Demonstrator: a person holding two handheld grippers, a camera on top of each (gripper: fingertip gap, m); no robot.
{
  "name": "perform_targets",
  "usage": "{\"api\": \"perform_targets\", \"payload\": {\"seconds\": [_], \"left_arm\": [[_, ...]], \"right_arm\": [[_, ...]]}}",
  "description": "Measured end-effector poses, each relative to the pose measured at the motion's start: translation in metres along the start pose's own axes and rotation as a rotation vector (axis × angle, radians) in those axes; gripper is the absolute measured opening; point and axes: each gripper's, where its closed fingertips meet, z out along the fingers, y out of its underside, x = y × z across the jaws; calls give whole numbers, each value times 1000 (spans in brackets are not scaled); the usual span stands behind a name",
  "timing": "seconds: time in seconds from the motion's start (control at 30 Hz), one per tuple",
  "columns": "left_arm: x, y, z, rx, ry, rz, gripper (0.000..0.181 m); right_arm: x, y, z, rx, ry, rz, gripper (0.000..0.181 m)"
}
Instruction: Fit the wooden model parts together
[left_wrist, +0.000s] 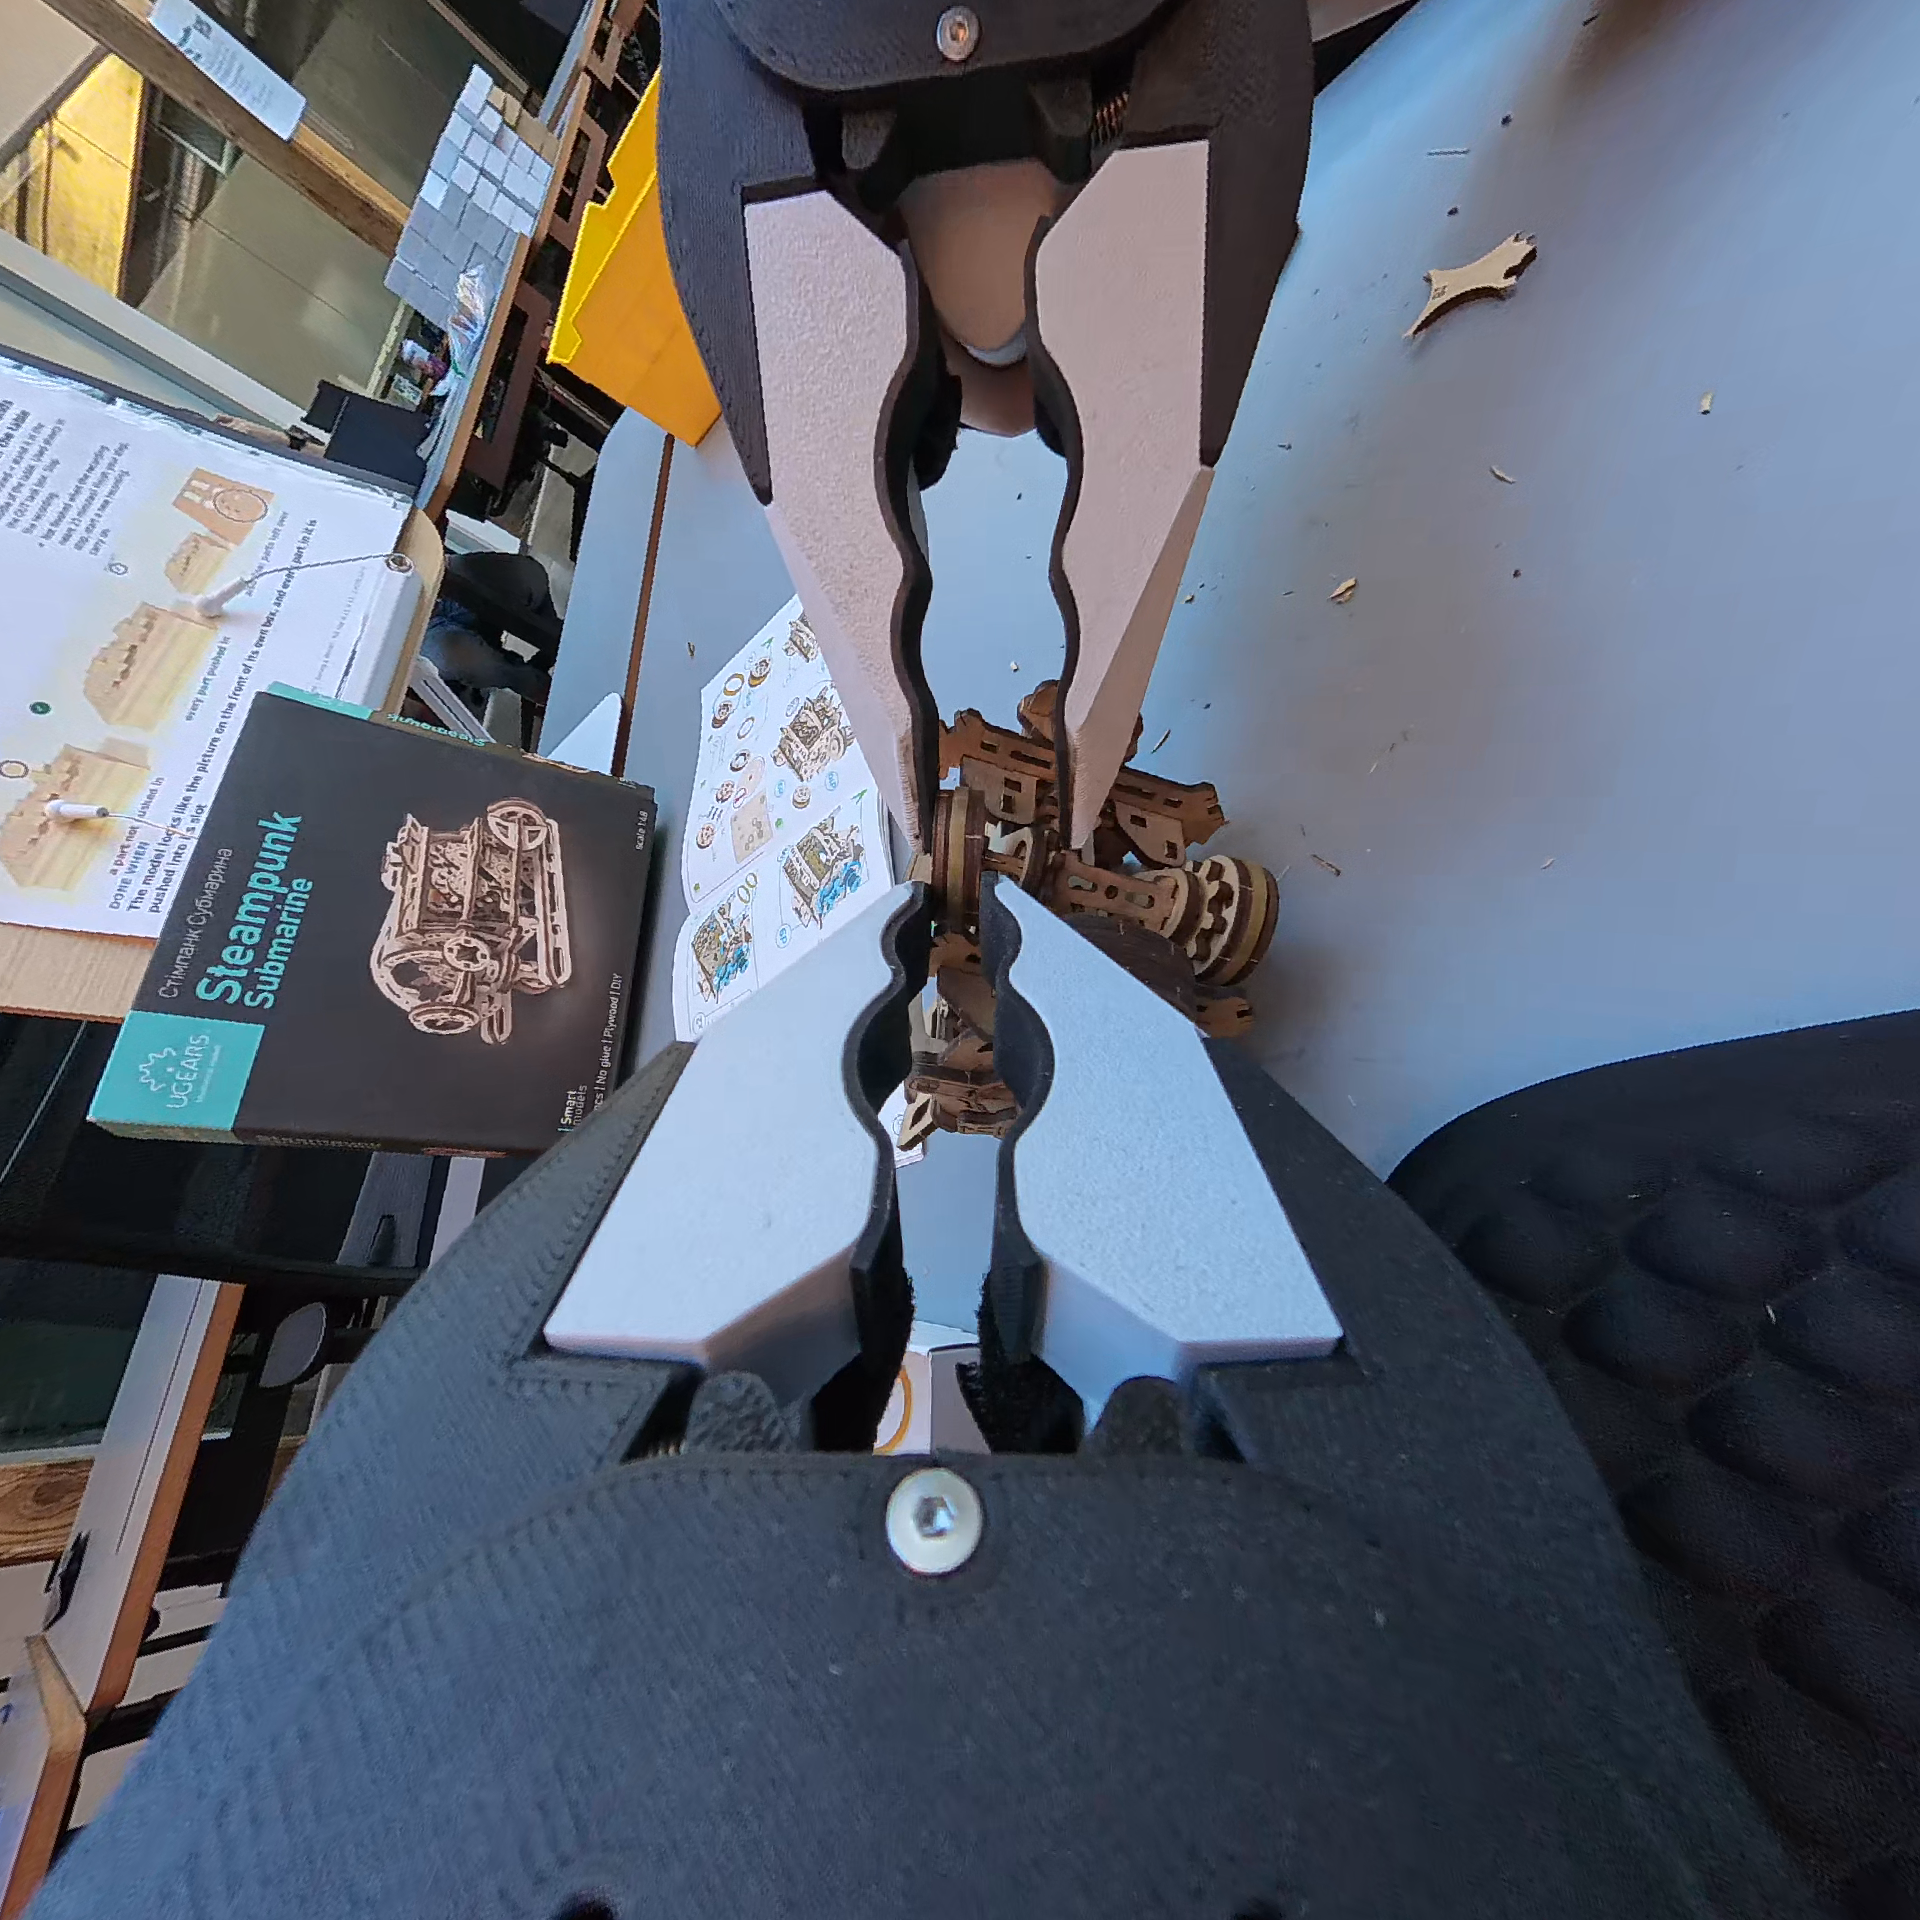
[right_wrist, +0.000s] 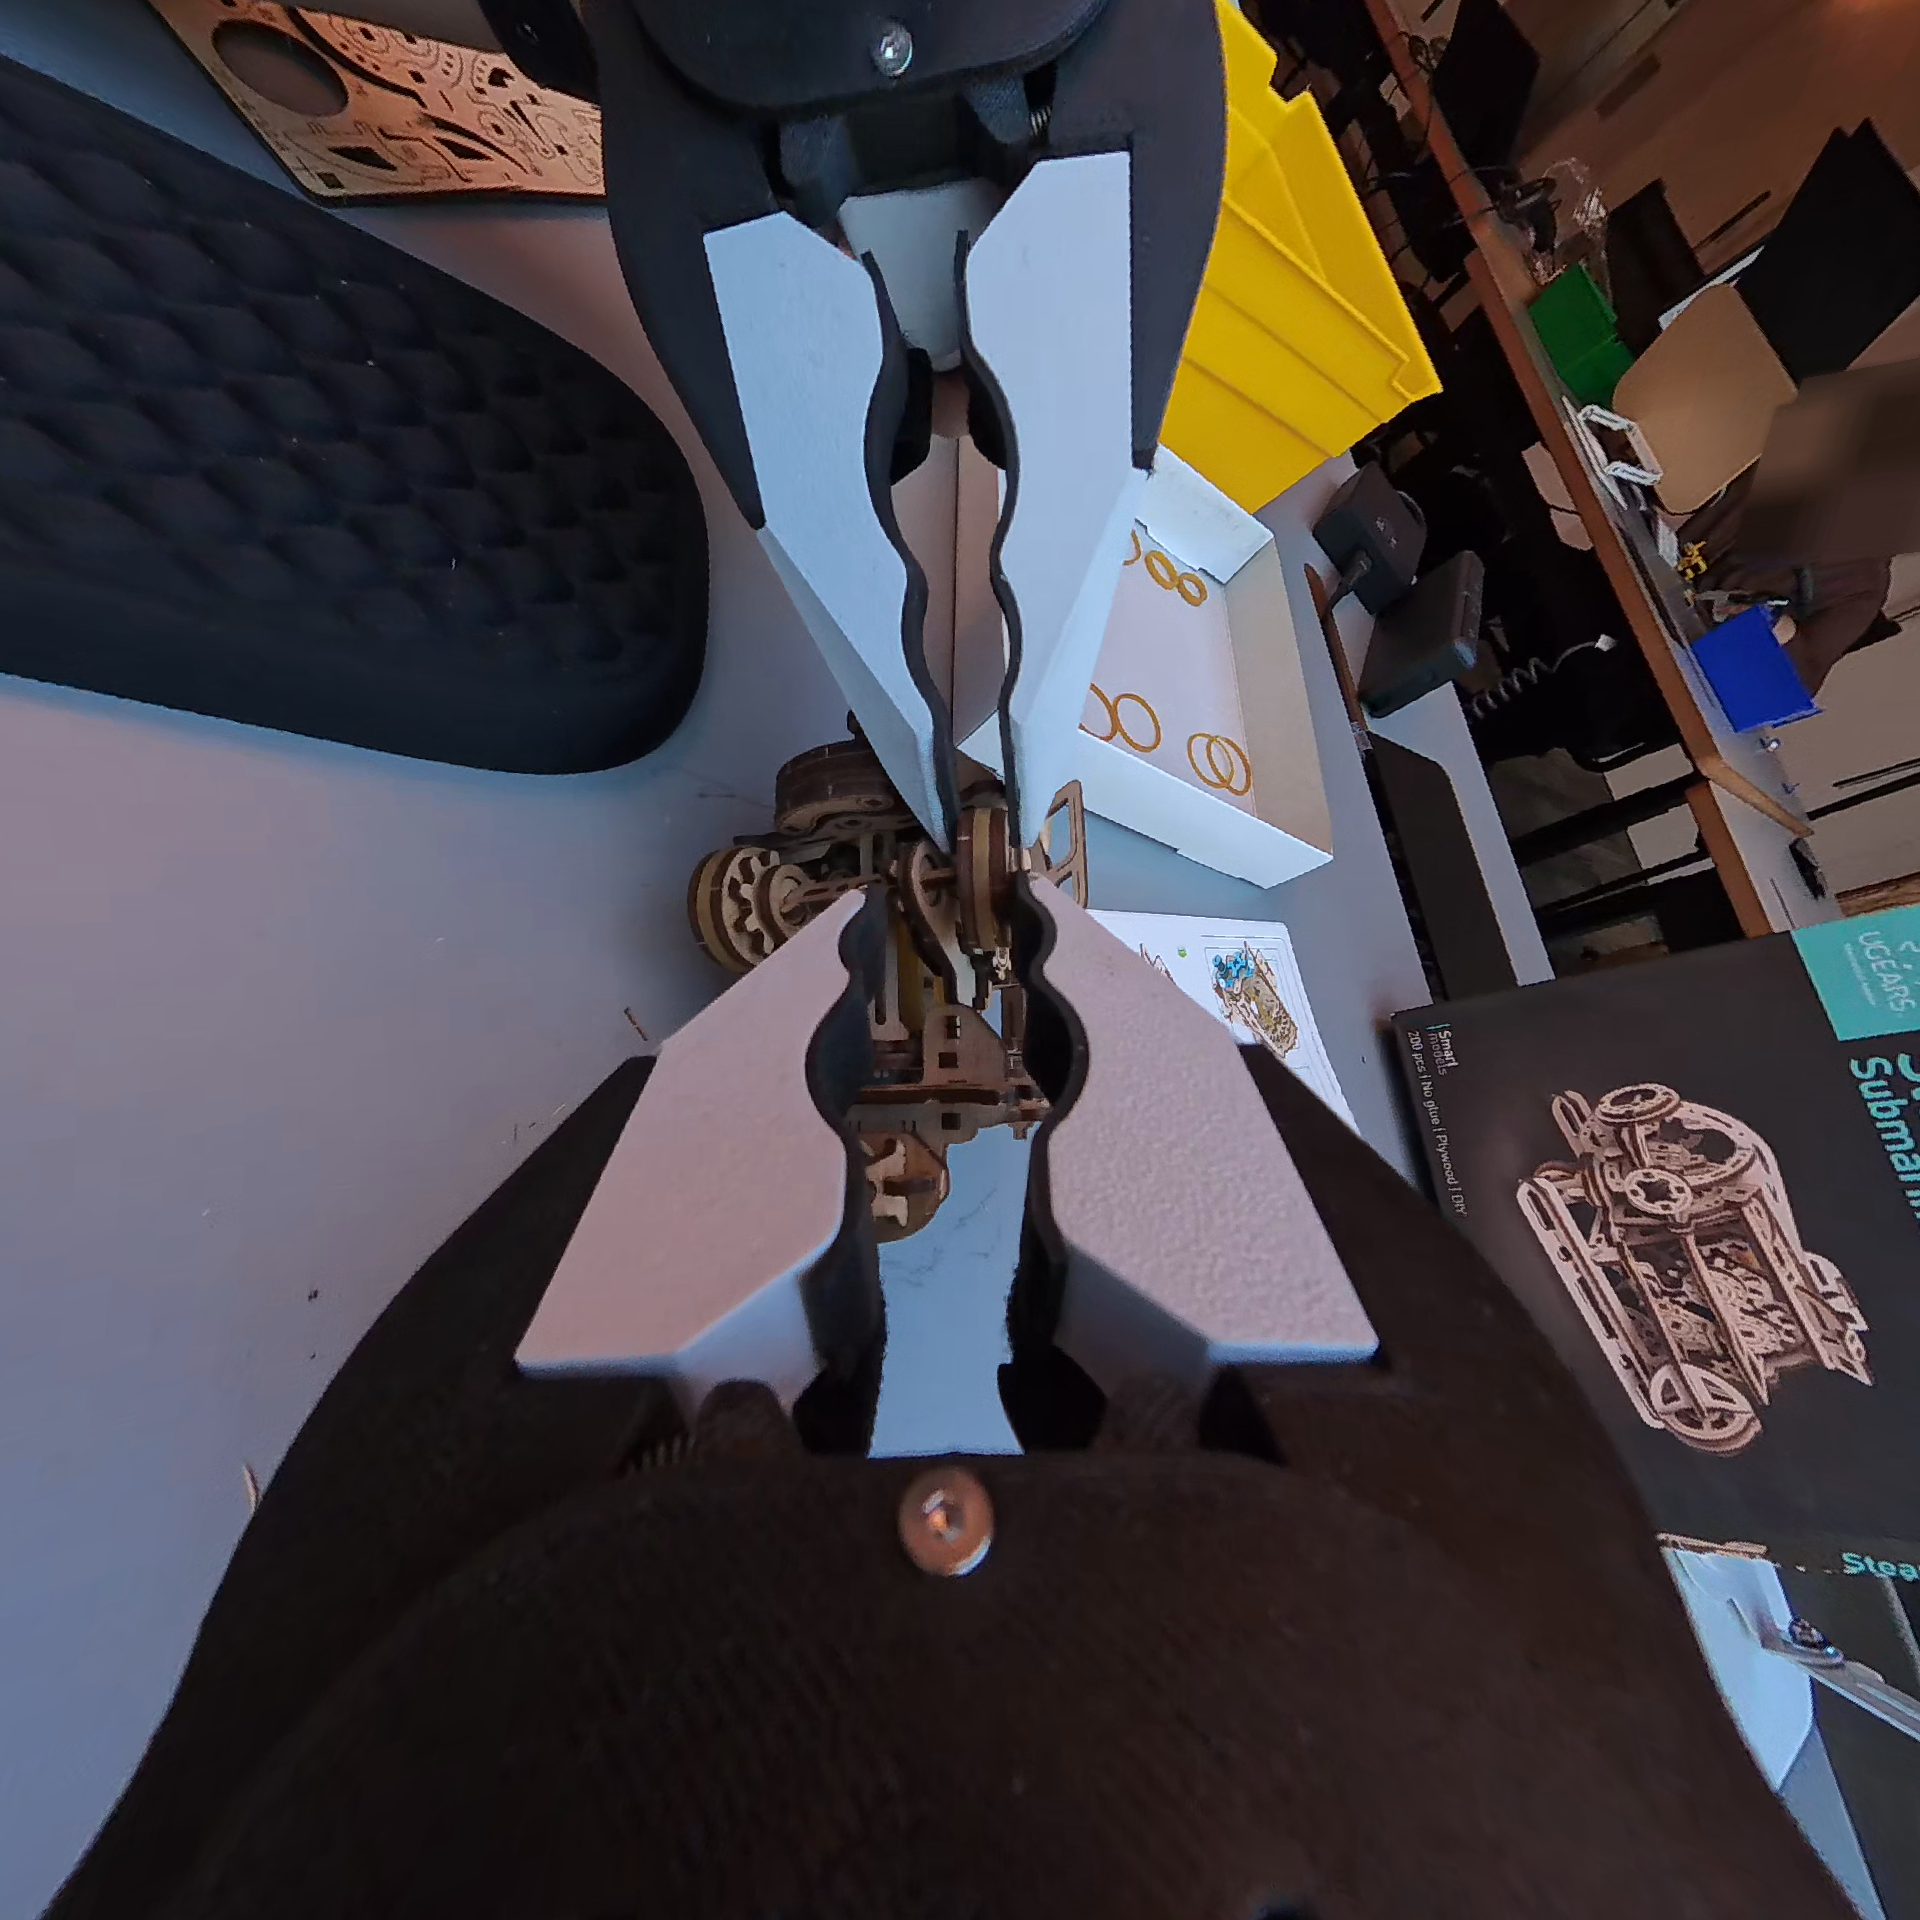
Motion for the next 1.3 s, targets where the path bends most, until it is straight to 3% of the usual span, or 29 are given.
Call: {"api": "perform_targets", "payload": {"seconds": [0.67,1.03,1.3], "left_arm": [[-6,5,-3,-41,-53,61,7],[-9,7,1,-21,-13,-113,8],[-10,8,0,-7,-9,-137,7]], "right_arm": [[5,0,5,13,-42,72,19],[8,2,6,48,-69,174,21],[8,2,7,67,-81,215,21]]}}
